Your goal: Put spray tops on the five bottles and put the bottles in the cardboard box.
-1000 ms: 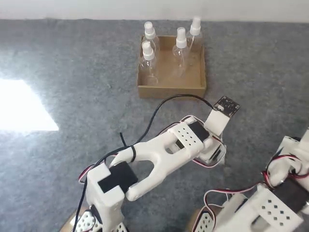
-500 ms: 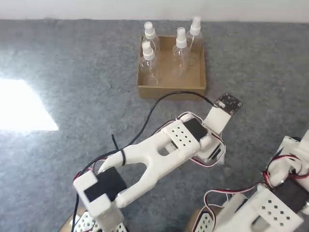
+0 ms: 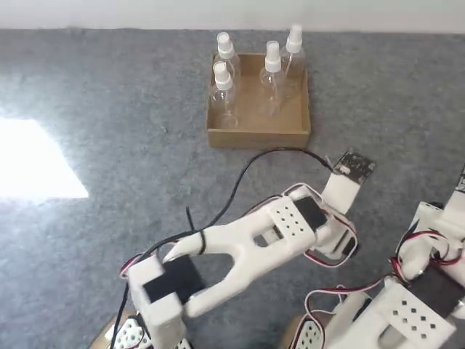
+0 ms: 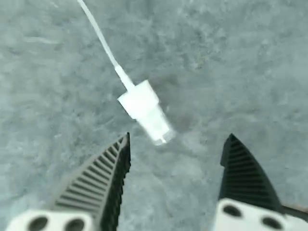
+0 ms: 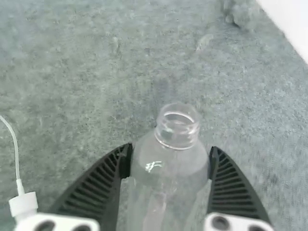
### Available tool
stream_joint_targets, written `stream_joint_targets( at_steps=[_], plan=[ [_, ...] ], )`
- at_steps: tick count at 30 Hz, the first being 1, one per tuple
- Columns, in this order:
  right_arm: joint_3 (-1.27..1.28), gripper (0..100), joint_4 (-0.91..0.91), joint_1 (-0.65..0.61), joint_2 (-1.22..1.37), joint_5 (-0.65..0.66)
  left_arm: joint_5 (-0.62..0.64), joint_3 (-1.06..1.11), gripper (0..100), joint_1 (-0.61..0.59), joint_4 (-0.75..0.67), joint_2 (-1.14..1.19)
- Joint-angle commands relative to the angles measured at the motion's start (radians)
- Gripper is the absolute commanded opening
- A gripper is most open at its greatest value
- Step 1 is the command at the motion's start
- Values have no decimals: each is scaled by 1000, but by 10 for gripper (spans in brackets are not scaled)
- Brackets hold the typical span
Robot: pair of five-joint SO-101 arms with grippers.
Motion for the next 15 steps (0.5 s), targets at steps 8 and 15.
stream_joint_targets(
  at_steps=[8, 15],
  plan=[
    [-6, 177, 2, -15, -21, -5, 5, -156, 169, -11, 115, 87],
    [-6, 177, 2, -15, -21, -5, -115, -159, 51, -3, 118, 80]
  ],
)
